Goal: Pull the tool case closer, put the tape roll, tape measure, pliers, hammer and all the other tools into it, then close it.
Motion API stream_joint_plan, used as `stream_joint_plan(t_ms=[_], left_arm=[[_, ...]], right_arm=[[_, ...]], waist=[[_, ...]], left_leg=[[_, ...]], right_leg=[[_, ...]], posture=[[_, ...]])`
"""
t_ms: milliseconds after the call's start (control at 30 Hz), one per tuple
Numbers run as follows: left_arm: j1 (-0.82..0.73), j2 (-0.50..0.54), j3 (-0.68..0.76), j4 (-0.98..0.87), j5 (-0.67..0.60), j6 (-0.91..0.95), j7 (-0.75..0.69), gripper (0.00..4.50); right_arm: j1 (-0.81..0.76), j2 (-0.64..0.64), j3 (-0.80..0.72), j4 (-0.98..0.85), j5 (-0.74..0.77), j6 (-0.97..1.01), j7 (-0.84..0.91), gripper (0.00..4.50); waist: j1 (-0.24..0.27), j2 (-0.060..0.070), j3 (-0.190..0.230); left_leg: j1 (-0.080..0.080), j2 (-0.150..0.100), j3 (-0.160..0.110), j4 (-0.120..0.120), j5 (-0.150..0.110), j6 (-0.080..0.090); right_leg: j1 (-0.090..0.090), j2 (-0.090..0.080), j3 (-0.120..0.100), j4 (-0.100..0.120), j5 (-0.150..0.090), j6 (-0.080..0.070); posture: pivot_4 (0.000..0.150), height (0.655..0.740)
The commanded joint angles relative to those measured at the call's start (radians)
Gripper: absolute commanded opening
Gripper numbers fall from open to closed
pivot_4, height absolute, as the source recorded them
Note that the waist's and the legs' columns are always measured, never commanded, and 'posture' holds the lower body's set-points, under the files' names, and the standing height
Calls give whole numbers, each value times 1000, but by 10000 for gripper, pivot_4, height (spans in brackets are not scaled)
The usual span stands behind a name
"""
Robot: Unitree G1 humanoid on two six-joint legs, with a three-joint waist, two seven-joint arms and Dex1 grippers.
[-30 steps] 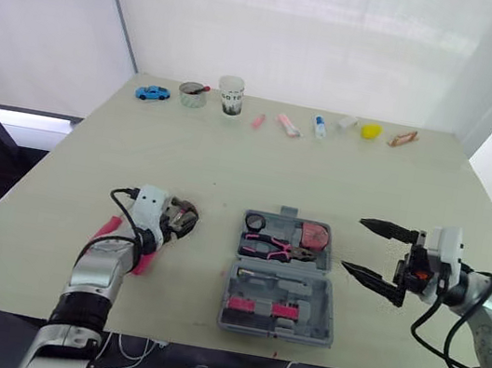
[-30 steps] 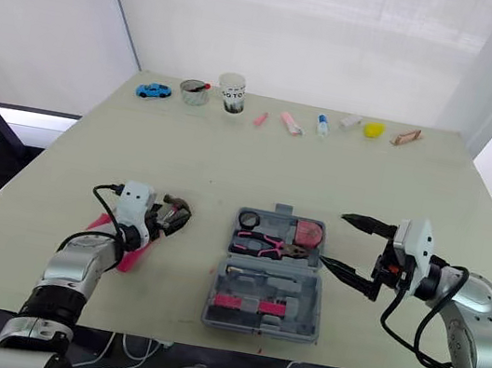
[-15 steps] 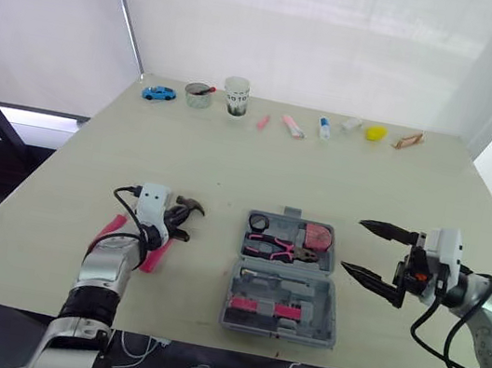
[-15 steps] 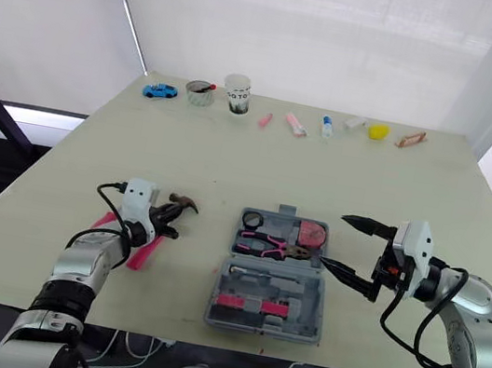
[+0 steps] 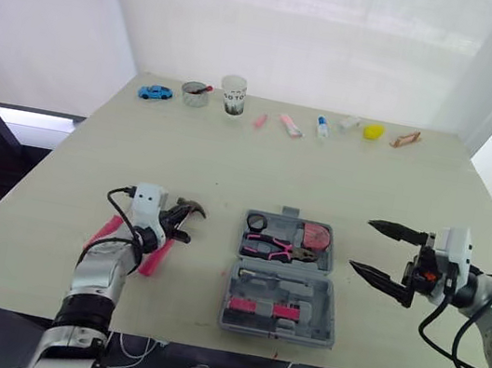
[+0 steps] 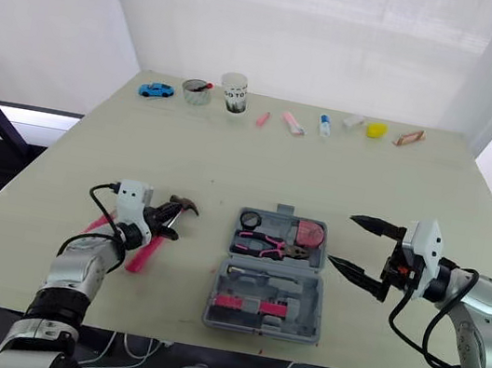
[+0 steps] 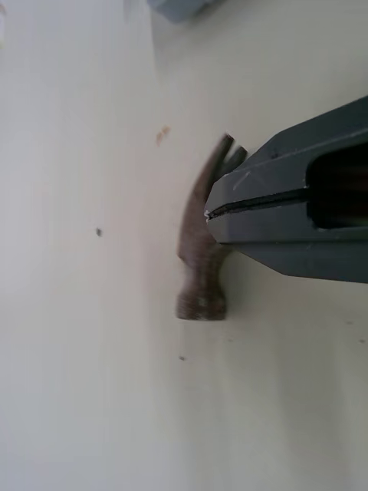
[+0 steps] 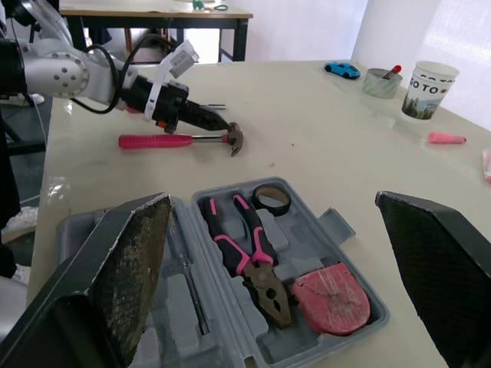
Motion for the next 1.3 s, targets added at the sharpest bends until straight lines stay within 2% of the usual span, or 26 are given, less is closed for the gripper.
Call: stream_joint_plan(t_ms=[33,267,433,667,767,800,900,933,1000,1067,1100,1300], left_arm=[[-19,47,-26,-71,-17,-16,-100,0],[-11,172,-87,-200,-59,34,-339,0],[-29,205,-94,-202,-54,45,-371,0],[-33,185,-92,-223,-53,75,-316,0],[-13,127,-60,-246,-53,147,-166,0],[0,110,-51,-260,-43,174,-108,5080],[14,83,-53,-282,5,183,2,16520],[16,77,-59,-285,27,181,40,22811],[18,65,-68,-290,51,203,92,30822],[20,48,-64,-292,57,223,135,42194],[22,41,-64,-295,53,232,140,44510],[27,8,-77,-312,52,328,195,44510]], right_arm=[[25,2,-38,-47,25,-8,-8,45000],[93,13,-53,-87,40,-14,-24,45000],[103,15,-49,-102,43,-10,-35,45000],[106,6,-54,-108,52,-2,-37,45000],[102,-6,-58,-111,59,8,-28,45000],[100,-9,-56,-113,62,13,-22,45000],[87,-15,-53,-103,64,16,-12,45000],[82,-15,-52,-99,63,17,-10,45000],[72,-14,-52,-91,62,19,-5,45000],[69,-14,-50,-87,60,19,0,45000],[68,-13,-50,-86,60,18,2,45000],[66,-15,-53,-81,58,20,11,45000]], waist=[[0,0,0],[0,-1,1],[-2,-1,1],[0,-1,1],[0,-1,1],[0,-1,1],[-2,-1,1],[-2,-1,1],[-1,-1,1],[0,-1,1],[0,-1,1],[1,-1,1]], left_leg=[[0,0,0,0,0,0],[-1,0,-1,0,0,0],[0,1,0,0,0,0],[-1,1,0,0,0,0],[-1,1,0,0,0,0],[-1,1,0,0,0,0],[-1,1,0,0,0,0],[-1,1,-1,0,0,0],[-1,1,-1,0,0,0],[-1,1,-1,0,0,0],[-1,1,-1,0,0,0],[-1,0,-1,0,0,0]], right_leg=[[0,0,0,0,0,0],[0,0,-1,-1,0,0],[0,0,-1,-1,0,0],[0,0,0,-1,0,0],[0,0,0,-1,0,0],[0,0,0,-1,0,0],[0,0,0,-1,0,0],[0,0,0,-1,0,0],[0,1,0,-1,0,0],[0,1,0,-1,0,0],[0,1,0,-1,0,0],[0,0,0,-1,0,0]], posture=[[1500,7400],[1500,7400],[1500,7400],[1500,7400],[1500,7400],[1500,7400],[1500,7400],[1500,7400],[1500,7400],[1500,7400],[1500,7400],[1500,7400]])
